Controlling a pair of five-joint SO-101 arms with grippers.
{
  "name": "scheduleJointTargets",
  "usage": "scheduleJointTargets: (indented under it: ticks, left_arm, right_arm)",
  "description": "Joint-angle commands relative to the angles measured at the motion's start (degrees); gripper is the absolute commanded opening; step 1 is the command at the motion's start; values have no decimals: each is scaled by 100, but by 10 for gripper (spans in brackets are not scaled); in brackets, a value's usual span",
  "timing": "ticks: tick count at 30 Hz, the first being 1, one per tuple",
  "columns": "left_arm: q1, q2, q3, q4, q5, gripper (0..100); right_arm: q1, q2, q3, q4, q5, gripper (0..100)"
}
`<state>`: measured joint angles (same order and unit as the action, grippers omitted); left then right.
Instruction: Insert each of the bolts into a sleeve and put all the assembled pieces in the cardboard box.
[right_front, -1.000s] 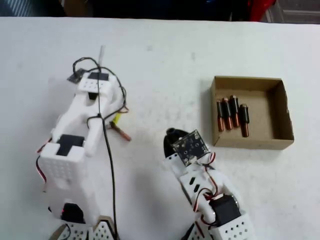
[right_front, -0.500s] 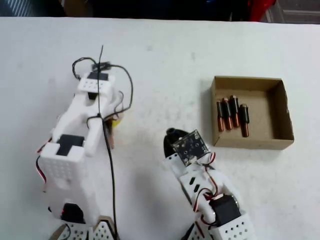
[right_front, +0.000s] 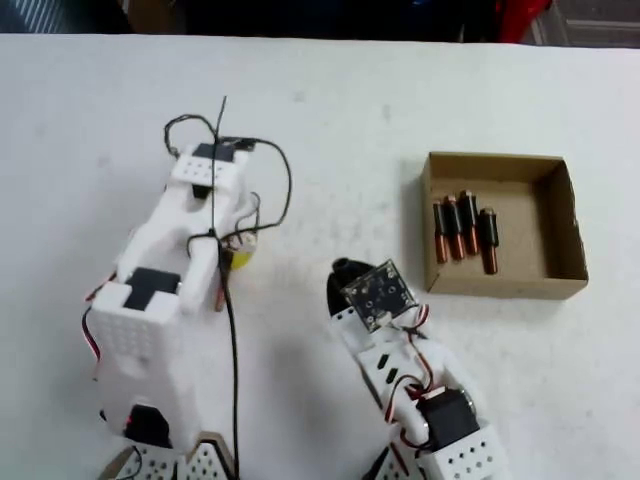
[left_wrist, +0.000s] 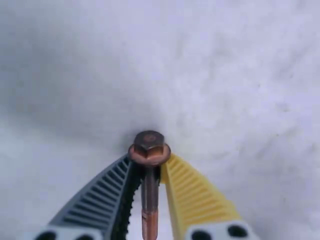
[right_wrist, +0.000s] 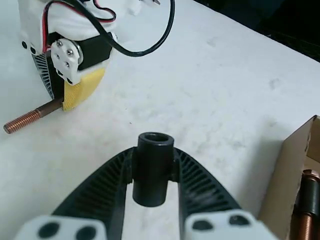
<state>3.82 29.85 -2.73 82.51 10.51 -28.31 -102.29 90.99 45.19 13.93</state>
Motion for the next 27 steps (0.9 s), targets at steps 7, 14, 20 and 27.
scheduleJointTargets:
  ticks: [7,14,20,27]
  left_arm:
    - [101,4,-352,273,-53,63]
    - [101,4,-343,316,-44,148]
    - [127,13,-141,264,-44,78]
    - [101,-4,79,-132,-9,55]
  right_arm:
    - [40,-84,-62,-145,-9,17]
    - [40,-84,-62,-145,-9,17]
    - [48,-84,-62,-145,-9,17]
    - [48,-84,-62,-136,-9,17]
